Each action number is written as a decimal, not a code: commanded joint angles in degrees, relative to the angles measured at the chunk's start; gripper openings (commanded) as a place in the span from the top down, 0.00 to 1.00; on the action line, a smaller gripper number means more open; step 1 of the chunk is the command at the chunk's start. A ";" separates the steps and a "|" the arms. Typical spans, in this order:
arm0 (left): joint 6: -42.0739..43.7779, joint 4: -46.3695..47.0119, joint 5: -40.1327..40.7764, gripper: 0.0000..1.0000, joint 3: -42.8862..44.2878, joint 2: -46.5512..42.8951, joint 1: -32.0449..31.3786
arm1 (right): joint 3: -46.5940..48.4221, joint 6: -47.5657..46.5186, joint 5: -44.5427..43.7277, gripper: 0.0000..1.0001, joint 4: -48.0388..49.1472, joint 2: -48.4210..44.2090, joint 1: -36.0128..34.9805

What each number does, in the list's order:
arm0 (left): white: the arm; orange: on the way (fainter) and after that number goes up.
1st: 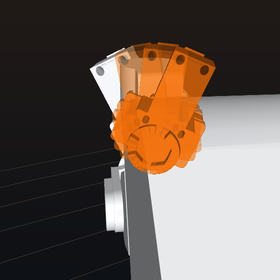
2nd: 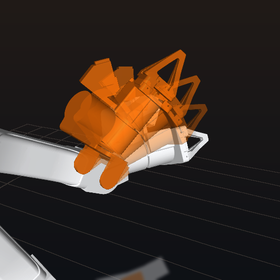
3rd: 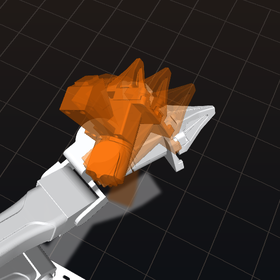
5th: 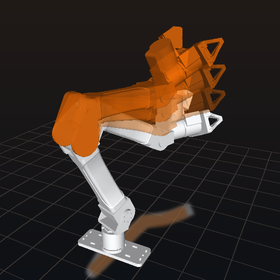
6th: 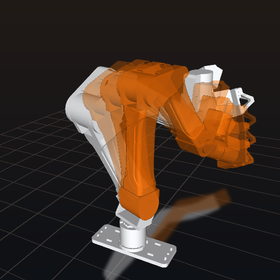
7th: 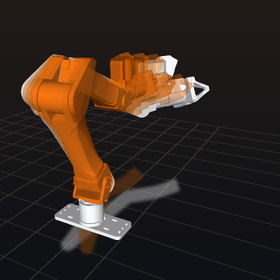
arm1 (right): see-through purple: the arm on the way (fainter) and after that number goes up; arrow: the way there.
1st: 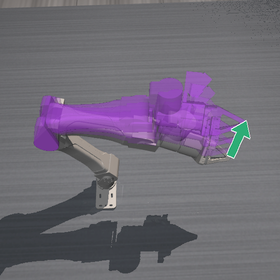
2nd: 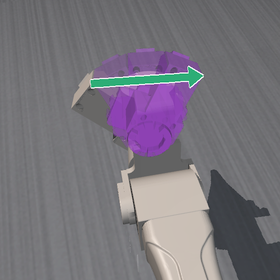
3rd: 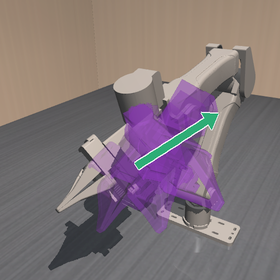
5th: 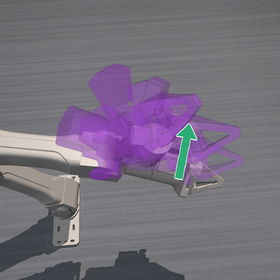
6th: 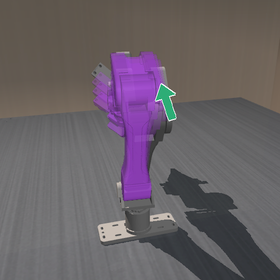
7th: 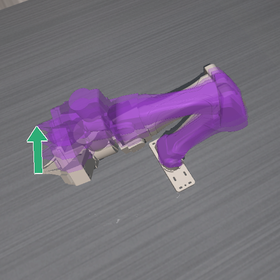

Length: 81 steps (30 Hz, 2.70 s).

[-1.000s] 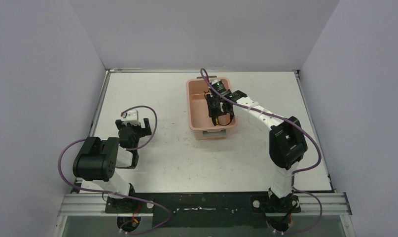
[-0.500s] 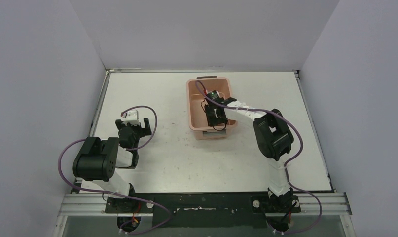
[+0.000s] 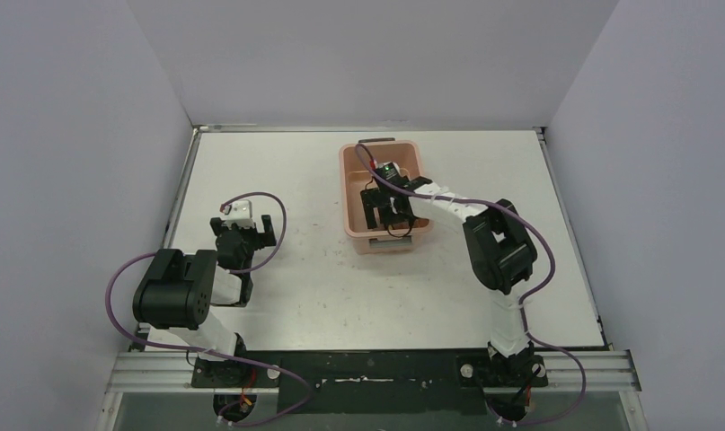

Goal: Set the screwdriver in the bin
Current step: Place the screwdriver in the bin, then reset both arms

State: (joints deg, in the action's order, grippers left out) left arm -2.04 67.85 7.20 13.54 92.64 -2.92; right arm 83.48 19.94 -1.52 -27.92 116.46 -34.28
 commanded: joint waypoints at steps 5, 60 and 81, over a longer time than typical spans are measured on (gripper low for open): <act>0.51 1.62 -0.26 0.03 0.96 -0.35 -0.07 | 1.89 -0.17 -4.08 0.12 -2.03 -7.30 -1.16; 0.48 1.66 -0.25 0.03 0.96 -0.32 -0.07 | -0.79 -12.33 1.01 0.00 -8.45 -33.24 28.53; 0.53 1.69 -0.26 0.03 0.96 -0.35 -0.07 | -1.53 -14.65 11.82 0.00 -6.93 -34.20 35.95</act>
State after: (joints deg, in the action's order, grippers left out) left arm -2.04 67.85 7.20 13.54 92.64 -2.92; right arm 81.82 6.39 8.80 -36.93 83.83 1.28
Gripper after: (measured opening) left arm 0.971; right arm 0.999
